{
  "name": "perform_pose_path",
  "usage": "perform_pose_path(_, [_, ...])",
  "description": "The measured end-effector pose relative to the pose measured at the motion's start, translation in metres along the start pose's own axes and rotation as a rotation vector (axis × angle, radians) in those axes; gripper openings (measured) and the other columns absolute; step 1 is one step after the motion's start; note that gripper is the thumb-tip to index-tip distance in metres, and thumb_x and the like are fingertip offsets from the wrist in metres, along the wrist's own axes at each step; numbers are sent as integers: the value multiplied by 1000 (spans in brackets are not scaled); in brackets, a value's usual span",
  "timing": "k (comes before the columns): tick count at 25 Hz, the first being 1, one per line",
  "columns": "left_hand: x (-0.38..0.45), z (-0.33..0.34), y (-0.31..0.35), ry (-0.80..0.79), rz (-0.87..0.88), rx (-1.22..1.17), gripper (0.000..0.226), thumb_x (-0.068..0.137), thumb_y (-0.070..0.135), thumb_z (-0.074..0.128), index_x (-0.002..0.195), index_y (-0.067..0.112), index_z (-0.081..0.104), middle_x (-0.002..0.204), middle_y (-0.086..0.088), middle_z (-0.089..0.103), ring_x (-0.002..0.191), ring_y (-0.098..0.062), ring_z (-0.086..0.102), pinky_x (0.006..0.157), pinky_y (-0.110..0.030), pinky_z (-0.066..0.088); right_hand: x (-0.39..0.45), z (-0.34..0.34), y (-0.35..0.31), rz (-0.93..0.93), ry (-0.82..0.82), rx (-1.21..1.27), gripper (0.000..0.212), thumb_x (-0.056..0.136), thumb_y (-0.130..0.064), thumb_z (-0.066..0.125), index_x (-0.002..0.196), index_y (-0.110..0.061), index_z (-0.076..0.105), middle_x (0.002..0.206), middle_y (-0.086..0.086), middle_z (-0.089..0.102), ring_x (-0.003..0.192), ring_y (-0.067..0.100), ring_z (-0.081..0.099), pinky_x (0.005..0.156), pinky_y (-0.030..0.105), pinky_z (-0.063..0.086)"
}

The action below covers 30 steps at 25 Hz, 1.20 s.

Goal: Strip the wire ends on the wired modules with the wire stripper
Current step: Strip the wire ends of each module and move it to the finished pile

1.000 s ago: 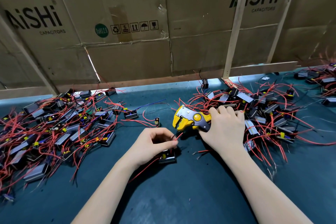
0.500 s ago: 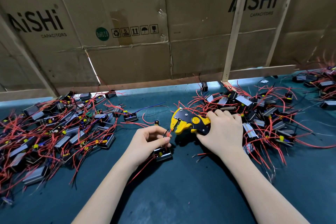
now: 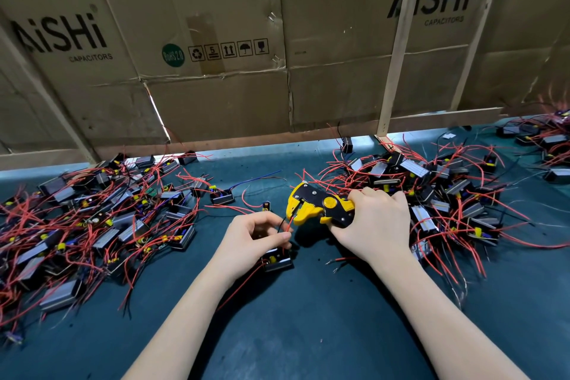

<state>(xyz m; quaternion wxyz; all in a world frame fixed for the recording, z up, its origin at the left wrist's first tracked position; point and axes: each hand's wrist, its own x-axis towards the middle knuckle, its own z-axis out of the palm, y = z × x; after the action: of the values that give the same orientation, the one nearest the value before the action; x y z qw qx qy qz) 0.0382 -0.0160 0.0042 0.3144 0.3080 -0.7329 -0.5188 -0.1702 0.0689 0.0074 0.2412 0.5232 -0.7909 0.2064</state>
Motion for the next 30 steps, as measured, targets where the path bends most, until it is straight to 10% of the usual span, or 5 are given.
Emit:
perform_pose_path(23, [-3,-3,6,-21,-20,6,8,85,0,70,81,6,69,66,-11,55,72,-24,72,74,-24,54,-1,-9,-4,4,0,-5,52,52,-54,88,47,-15,54,45,5,54,43,28,54,54,25,25])
perform_pose_path(30, [-3,-6,4,-21,-29,36,8,84,3,73,79,9,71,66,-8,58,72,-22,72,74,-24,54,0,-2,0,2,98,-28,52,55,-53,82,76,-11,62,74,7,61,75,31,59,72,41,40])
